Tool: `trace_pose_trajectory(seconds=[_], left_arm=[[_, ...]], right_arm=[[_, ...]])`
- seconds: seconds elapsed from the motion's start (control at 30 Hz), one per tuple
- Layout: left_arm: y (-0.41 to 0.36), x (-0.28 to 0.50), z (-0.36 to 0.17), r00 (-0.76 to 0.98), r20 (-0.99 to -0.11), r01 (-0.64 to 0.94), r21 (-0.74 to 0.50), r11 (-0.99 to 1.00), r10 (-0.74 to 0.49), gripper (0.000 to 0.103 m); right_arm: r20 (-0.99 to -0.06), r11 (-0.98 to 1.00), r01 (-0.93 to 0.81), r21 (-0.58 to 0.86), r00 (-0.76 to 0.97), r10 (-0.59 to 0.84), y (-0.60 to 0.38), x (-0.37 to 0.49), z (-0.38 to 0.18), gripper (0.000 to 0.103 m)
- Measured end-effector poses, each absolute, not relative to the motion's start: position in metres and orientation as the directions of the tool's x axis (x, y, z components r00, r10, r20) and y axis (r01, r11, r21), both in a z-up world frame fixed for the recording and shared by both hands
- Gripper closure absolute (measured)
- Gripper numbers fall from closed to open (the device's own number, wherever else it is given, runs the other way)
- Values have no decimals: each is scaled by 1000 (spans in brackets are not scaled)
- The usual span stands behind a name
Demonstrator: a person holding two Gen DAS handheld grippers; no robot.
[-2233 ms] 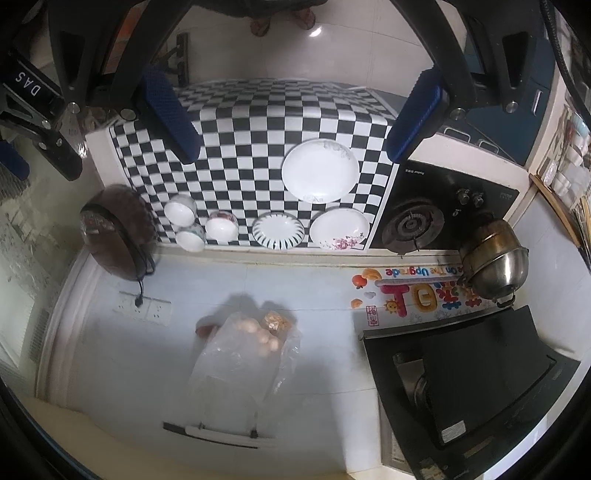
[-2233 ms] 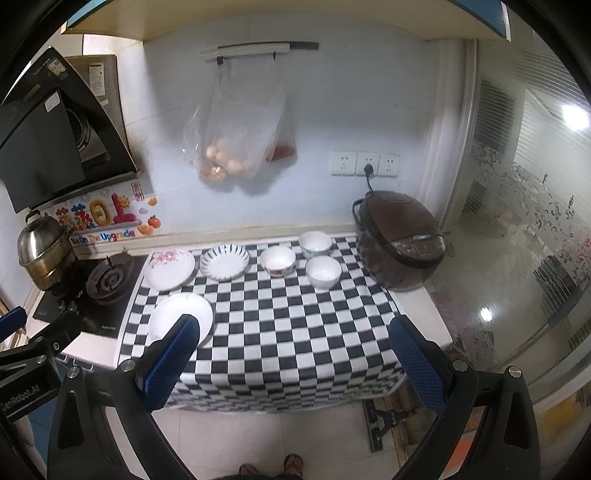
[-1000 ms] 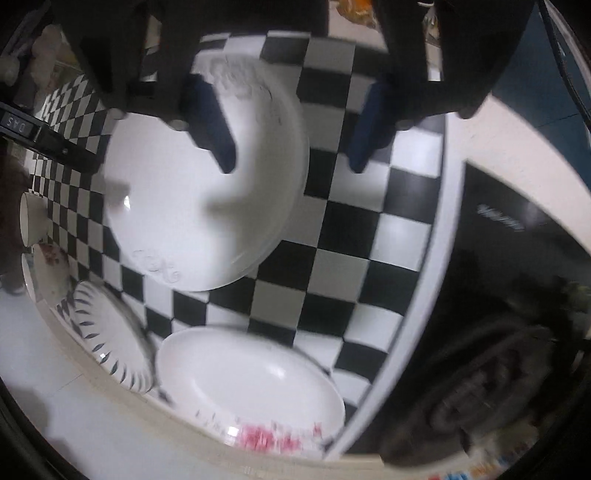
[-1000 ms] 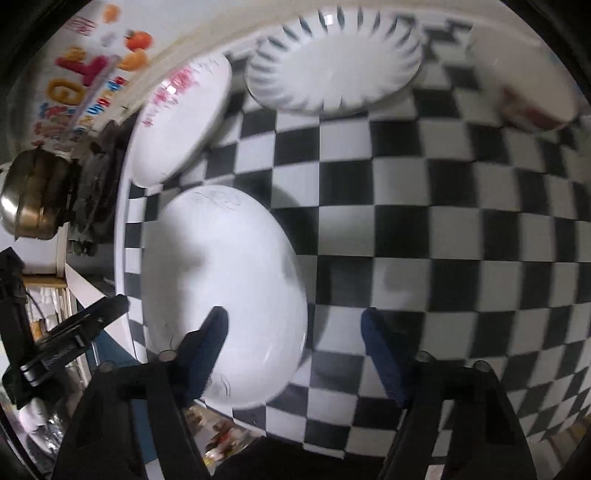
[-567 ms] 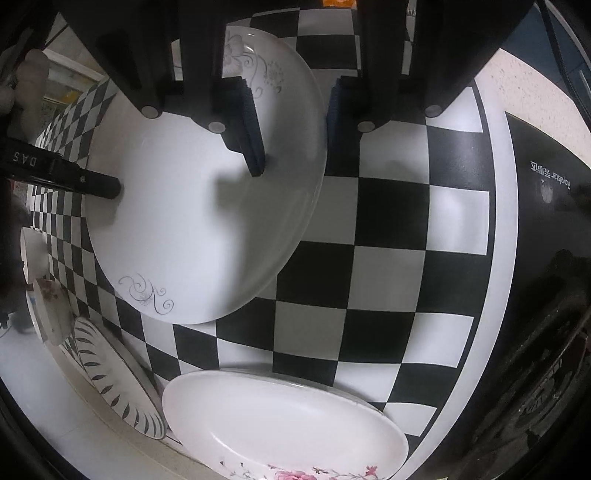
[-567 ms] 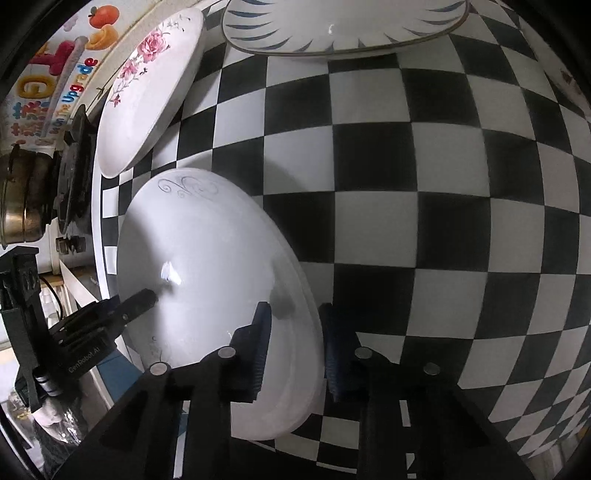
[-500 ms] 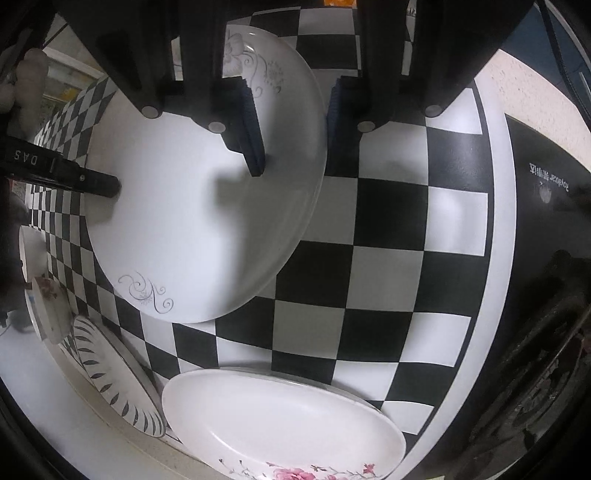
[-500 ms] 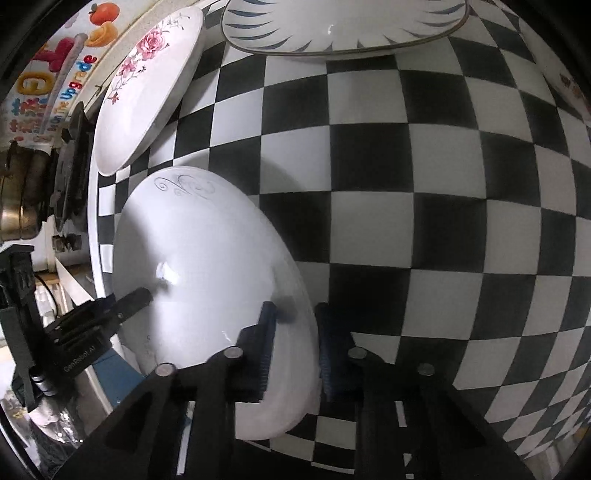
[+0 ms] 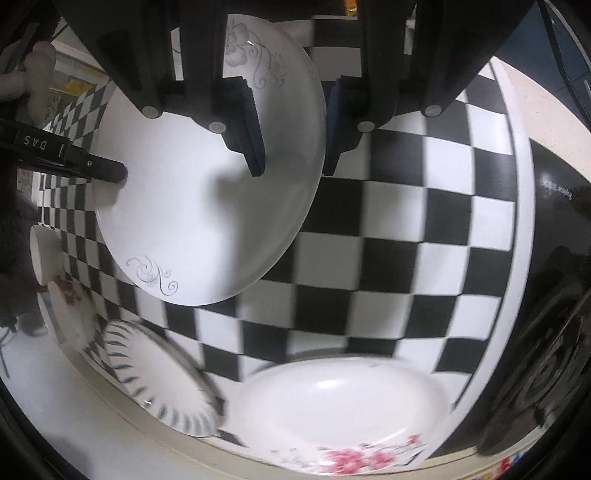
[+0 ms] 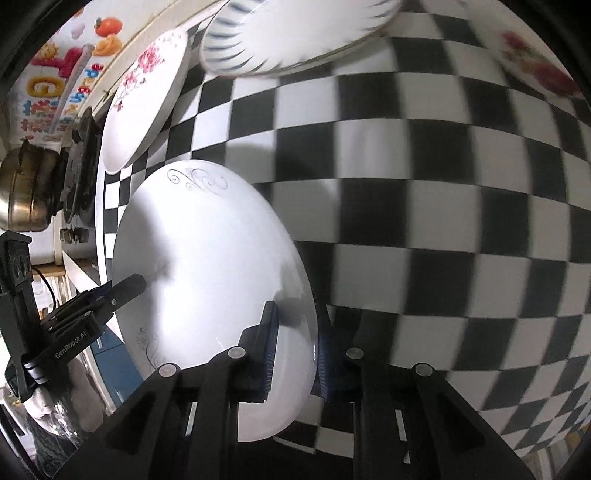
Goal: Organize plates and bowls
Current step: 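Lift the grey-swirl plate with both tools and carry it toward the pink-flower plate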
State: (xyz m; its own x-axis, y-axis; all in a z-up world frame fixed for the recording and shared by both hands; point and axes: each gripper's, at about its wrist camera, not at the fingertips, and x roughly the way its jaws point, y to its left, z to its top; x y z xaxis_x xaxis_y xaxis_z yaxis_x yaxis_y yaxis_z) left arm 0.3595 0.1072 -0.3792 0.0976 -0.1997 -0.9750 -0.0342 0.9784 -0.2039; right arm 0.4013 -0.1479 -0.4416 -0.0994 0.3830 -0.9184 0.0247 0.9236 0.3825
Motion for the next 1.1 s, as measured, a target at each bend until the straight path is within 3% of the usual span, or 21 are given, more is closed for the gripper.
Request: trace_pose_trajectory(seconds=[0.37, 0.83, 1.0, 1.1], left_arm=[[23, 370, -400, 68, -972, 68, -220, 973, -225, 75], [-4, 370, -421, 60, -987, 50, -145, 988, -148, 74], [2, 361, -383, 186, -980, -15, -80, 997, -76, 74], [15, 352, -338, 304, -951, -83, -76, 994, -47, 74]], right_arm=[[-932, 928, 117, 354, -34, 360, -237, 391, -432, 82], [-930, 930, 102, 354, -62, 361, -265, 385, -456, 81], [-930, 933, 64, 353, -84, 358, -261, 391, -448, 81], [-931, 931, 13, 364, -25, 364, -263, 392, -415, 69]])
